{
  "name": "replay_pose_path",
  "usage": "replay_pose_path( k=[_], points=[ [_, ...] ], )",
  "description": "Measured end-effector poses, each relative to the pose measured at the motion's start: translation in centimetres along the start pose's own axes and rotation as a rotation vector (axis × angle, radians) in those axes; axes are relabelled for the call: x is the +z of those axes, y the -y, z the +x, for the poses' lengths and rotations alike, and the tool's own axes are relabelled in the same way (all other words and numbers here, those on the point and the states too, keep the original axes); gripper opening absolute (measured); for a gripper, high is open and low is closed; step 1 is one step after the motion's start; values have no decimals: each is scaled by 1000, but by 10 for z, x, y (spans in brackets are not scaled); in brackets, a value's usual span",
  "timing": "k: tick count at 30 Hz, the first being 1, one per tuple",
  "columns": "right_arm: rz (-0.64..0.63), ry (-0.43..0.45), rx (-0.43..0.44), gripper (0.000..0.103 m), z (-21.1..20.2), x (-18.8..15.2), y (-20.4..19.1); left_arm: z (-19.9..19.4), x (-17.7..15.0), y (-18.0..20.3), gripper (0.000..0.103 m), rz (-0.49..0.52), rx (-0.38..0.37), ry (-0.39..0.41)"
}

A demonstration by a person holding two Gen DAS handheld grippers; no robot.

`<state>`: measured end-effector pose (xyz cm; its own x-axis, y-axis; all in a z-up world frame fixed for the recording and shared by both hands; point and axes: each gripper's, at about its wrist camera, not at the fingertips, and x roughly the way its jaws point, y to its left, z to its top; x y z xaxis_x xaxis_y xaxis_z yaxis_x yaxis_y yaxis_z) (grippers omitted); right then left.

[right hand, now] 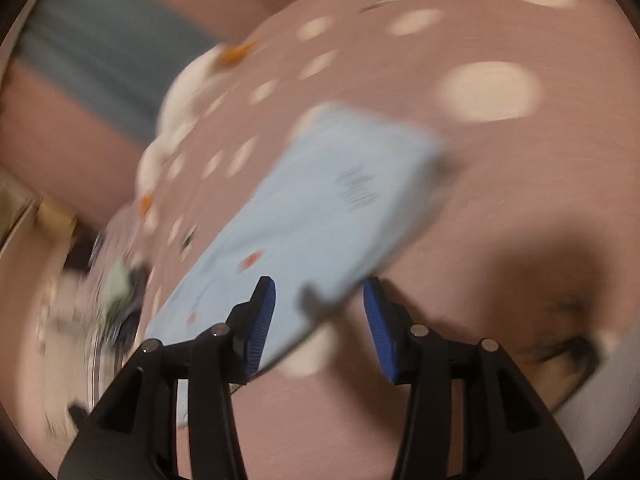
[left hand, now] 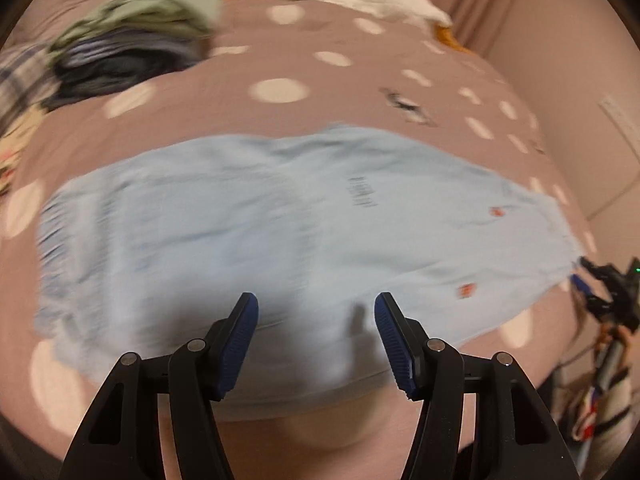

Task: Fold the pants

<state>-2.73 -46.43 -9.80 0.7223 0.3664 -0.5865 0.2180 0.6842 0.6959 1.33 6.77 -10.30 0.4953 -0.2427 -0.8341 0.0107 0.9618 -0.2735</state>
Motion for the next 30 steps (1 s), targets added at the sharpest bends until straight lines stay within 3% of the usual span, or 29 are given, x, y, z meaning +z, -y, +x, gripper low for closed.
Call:
replay_pose_path(
  k=[3,8,12,14,17,18,21,24,25,26,28,30],
  points=[
    [100,24,43,45,0,11,23,10,13,30,60,36,-111,-27],
    [78,59,83,45,15,25,26,35,31,72,60,47,-282,-79],
    [62,33,98,10,25,38,33,59,29,78,60,7,-291,-128],
    [63,52,101,10,22,40,36,72,23,72,60,-15,-253,-160],
    [99,49,93,10,26,44,39,71,20,64,60,-46,-284,-154],
    [100,44,71,9,27,43,37,70,20,63,60,-50,-281,-157],
    [-133,107,-44,10,13,40,-9,65,23,70,60,-18,-245,-156],
    [-234,132,-31,13,-2,37,-40,64,25,75,60,-4,-244,-151],
    [-231,139,-87,13,-3,39,-40,65,24,75,60,-8,-246,-152],
    [-227,157,-197,14,-4,42,-39,67,23,73,60,-7,-232,-154],
    [-189,176,-334,27,-4,47,-31,70,21,70,60,-2,-214,-157],
    [-196,198,-387,28,-8,45,-32,68,20,66,60,-4,-225,-146]
  ],
)
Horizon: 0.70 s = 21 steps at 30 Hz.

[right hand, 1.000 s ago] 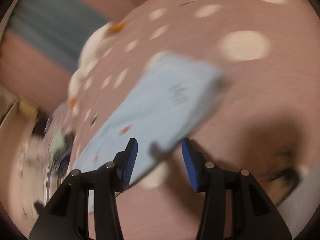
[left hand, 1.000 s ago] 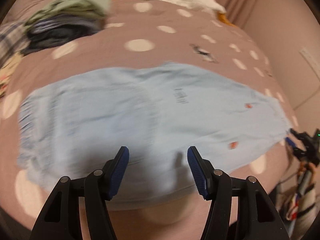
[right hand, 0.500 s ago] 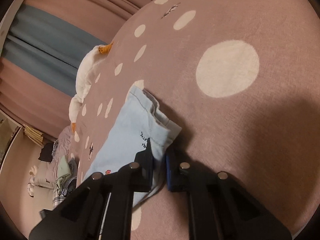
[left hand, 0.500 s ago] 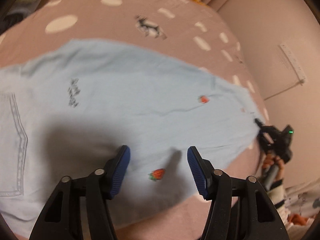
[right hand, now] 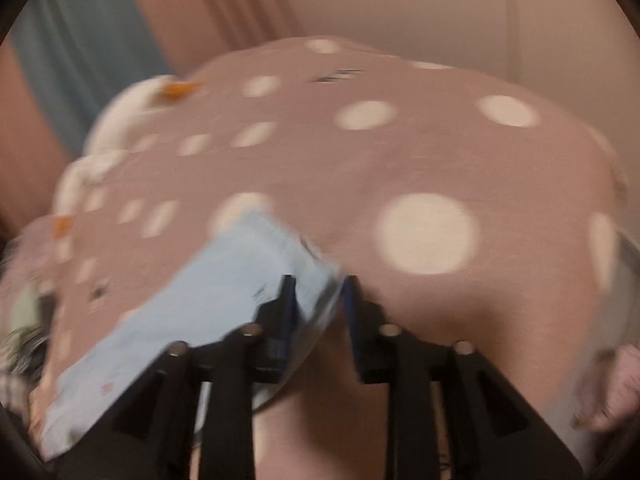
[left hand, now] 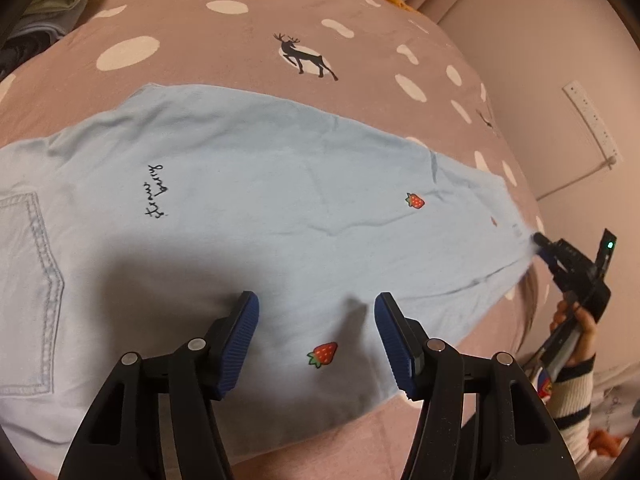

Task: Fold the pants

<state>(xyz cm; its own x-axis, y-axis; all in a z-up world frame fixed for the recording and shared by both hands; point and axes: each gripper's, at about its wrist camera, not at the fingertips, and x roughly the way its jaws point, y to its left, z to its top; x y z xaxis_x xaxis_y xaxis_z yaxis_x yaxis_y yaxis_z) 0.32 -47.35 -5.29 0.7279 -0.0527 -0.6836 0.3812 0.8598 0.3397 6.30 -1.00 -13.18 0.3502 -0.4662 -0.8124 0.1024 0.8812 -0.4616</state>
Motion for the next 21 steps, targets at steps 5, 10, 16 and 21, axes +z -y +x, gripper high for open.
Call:
replay_pose_path(
  k=[5,10,16,21],
  points=[
    [-108,58,126,41,-14,-9,-32,-1,1,-3,60,-5,-10,5],
    [16,-4,257,50,-13,-14,-24,-6,3,-5,60,-7,-15,21],
    [-220,-237,675,50,-4,-48,-110,-24,24,-34,60,-100,55,132],
    [-448,-364,837,50,-1,-88,-211,-48,28,-74,60,-155,151,195]
  ],
)
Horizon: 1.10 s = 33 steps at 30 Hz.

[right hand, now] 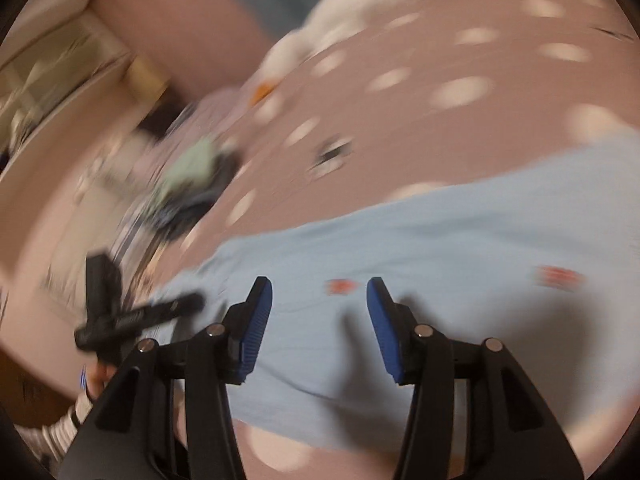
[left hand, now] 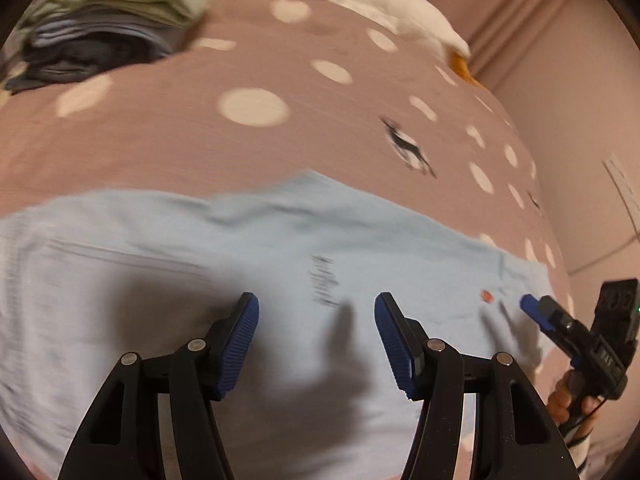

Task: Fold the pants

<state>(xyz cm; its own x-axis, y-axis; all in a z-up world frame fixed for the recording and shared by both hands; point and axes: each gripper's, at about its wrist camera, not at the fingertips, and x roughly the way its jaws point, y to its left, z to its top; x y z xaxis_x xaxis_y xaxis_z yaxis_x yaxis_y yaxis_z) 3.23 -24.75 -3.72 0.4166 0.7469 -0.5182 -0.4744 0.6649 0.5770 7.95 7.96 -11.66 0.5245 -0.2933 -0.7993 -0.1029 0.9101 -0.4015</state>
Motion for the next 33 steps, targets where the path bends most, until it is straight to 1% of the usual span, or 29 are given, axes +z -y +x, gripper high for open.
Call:
replay_pose_path(
  k=[1,2,3,4,5,7,8,10,13,14,15,16,17,18,19,20,21,22,23,25,26,27,28,29,30,31,32,33],
  points=[
    [-64,-43,23,50,21,5,-17,-5,2,-7,60,7,1,6],
    [-99,-65,26,50,35,11,-26,-8,2,-9,60,13,-5,7],
    [-149,-93,24,50,54,21,-40,-11,3,-12,60,31,4,11],
    [-209,-125,26,50,75,28,-56,-13,2,-13,60,59,41,18],
    [-250,-138,29,51,88,36,-64,-13,1,-13,60,82,76,19],
    [-325,-183,31,52,126,51,-88,-5,-2,-17,60,95,114,-9],
    [-346,-200,26,52,142,56,-94,0,-4,-22,60,86,115,-26],
    [-393,-253,19,52,173,63,-110,2,-6,-28,60,85,90,-11],
    [-426,-350,15,51,205,68,-116,-1,-7,-34,60,82,62,-3],
    [-435,-385,20,49,210,69,-113,-2,-7,-37,60,76,46,-2],
    [-458,-418,24,28,216,69,-113,-2,-7,-39,60,69,34,-1],
    [-498,-434,4,16,221,68,-113,-2,-6,-41,60,58,21,-1],
    [-515,-436,8,15,221,68,-113,-3,-6,-42,60,53,15,0],
    [-518,-428,10,12,217,66,-110,-4,-7,-43,60,51,10,2],
    [-503,-403,0,8,215,70,-108,-3,-6,-42,60,53,10,3],
    [-467,-385,-13,7,216,74,-101,-3,-7,-41,60,58,13,5],
    [-394,-377,-21,6,219,81,-93,-3,-7,-40,60,66,18,6],
    [-363,-365,-63,5,220,83,-88,-2,-8,-39,60,74,25,7],
    [-377,-353,-122,5,221,82,-88,-2,-8,-37,60,80,33,8],
    [-412,-317,-155,6,211,78,-91,-1,-9,-34,60,89,47,8],
    [-423,-282,-172,8,201,78,-92,0,-9,-34,60,91,49,7],
    [-421,-226,-188,8,184,78,-92,1,-9,-33,60,92,51,6],
    [-402,-187,-184,10,169,77,-89,1,-8,-33,60,93,52,6],
    [-387,-167,-175,14,159,76,-87,1,-8,-34,60,92,53,5],
    [-358,-150,-142,26,140,71,-80,1,-7,-34,60,92,53,5],
    [-342,-148,-127,39,131,67,-75,1,-7,-34,60,92,55,5],
    [-324,-154,-129,43,122,61,-68,1,-7,-34,60,94,58,6],
    [-314,-161,-152,44,111,53,-59,1,-7,-34,60,96,61,6]
  ],
)
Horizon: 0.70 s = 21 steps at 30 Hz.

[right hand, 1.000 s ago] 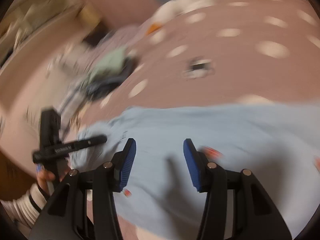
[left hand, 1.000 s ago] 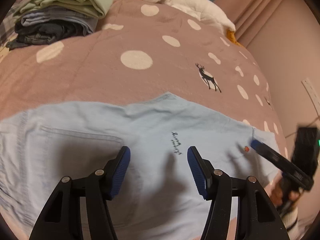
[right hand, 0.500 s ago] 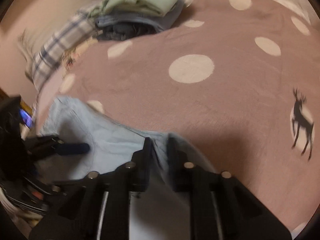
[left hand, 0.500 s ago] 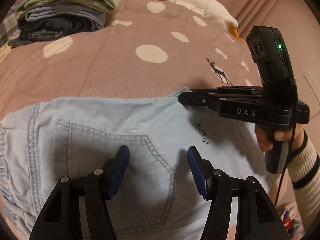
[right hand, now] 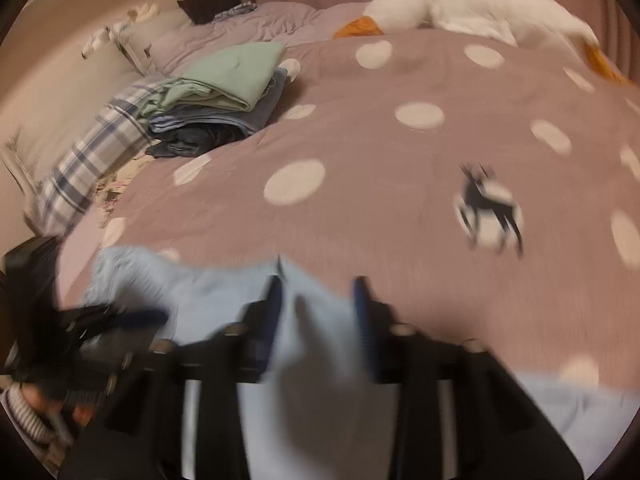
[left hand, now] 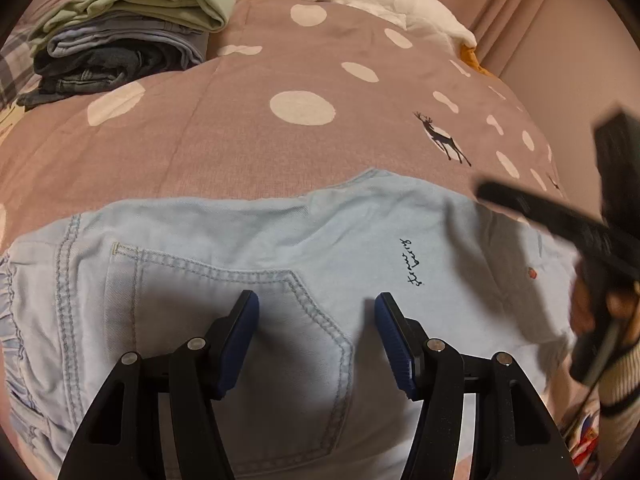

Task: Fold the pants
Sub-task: 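Open the right tool and withdraw it from the folded hems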

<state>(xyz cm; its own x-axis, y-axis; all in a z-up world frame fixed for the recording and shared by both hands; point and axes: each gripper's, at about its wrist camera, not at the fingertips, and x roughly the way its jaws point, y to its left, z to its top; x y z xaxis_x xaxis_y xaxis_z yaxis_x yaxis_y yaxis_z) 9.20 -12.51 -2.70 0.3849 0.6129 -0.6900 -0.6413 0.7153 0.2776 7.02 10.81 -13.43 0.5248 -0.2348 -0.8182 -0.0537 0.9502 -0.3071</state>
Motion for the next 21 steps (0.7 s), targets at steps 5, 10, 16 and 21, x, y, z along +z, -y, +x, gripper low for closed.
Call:
replay_pose_path(
  k=[5,10,16,21],
  points=[
    [105,-66,-106,41,-11,-41,41,1,1,0,60,9,13,-6],
    [300,-23,-175,35,-47,-69,103,1,-1,3,60,19,28,1],
    [469,35,-333,48,-109,-105,163,0,0,8,60,23,60,-14],
    [674,92,-506,59,-163,-151,211,-9,-2,13,60,24,107,-29]
  ],
)
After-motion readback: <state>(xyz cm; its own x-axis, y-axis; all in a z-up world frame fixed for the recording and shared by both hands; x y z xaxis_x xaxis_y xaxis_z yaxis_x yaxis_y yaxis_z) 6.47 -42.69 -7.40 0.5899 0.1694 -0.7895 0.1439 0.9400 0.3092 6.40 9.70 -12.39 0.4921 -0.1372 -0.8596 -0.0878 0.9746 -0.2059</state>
